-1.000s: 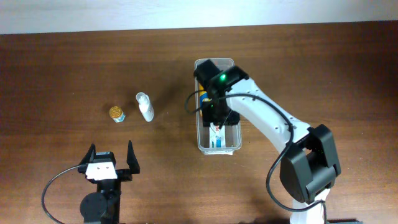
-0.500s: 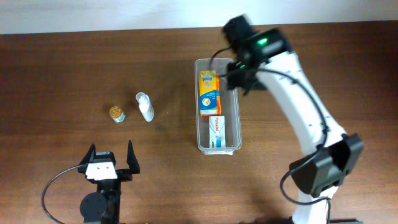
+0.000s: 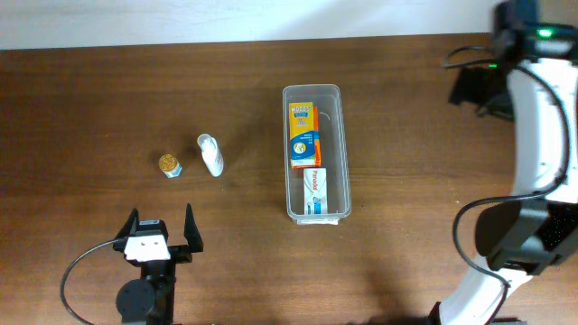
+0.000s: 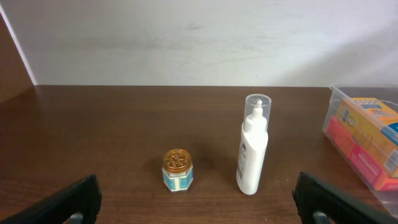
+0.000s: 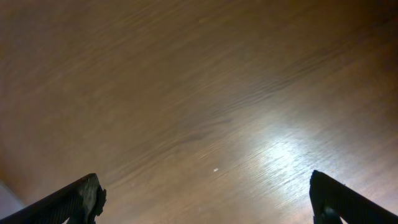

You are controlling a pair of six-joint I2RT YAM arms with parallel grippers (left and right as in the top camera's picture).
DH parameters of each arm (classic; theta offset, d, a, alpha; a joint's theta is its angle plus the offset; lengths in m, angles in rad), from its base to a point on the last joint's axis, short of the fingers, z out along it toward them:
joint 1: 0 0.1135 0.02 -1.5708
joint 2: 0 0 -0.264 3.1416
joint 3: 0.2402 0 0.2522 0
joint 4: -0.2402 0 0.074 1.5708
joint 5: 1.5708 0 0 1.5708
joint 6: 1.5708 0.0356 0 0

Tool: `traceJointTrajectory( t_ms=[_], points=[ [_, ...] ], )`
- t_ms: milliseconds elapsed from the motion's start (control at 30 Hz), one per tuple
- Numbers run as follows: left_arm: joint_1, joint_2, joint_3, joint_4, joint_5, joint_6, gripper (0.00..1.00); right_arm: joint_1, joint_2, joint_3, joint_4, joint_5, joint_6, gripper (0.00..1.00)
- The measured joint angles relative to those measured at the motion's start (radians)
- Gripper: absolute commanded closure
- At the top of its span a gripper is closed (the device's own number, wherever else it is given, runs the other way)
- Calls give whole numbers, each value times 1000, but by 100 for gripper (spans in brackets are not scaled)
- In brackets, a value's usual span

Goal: Pack container
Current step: 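Raise the right gripper and retract it to the upper right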

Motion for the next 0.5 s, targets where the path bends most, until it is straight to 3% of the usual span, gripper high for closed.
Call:
traceJointTrajectory(
  t_ms=[200,500],
  points=[
    [0,0,0,0,0,0,1,-101,4,0,60,-61,-8,2],
    [0,0,0,0,0,0,1,-104,78,0,146,-74,-14,2]
  ],
)
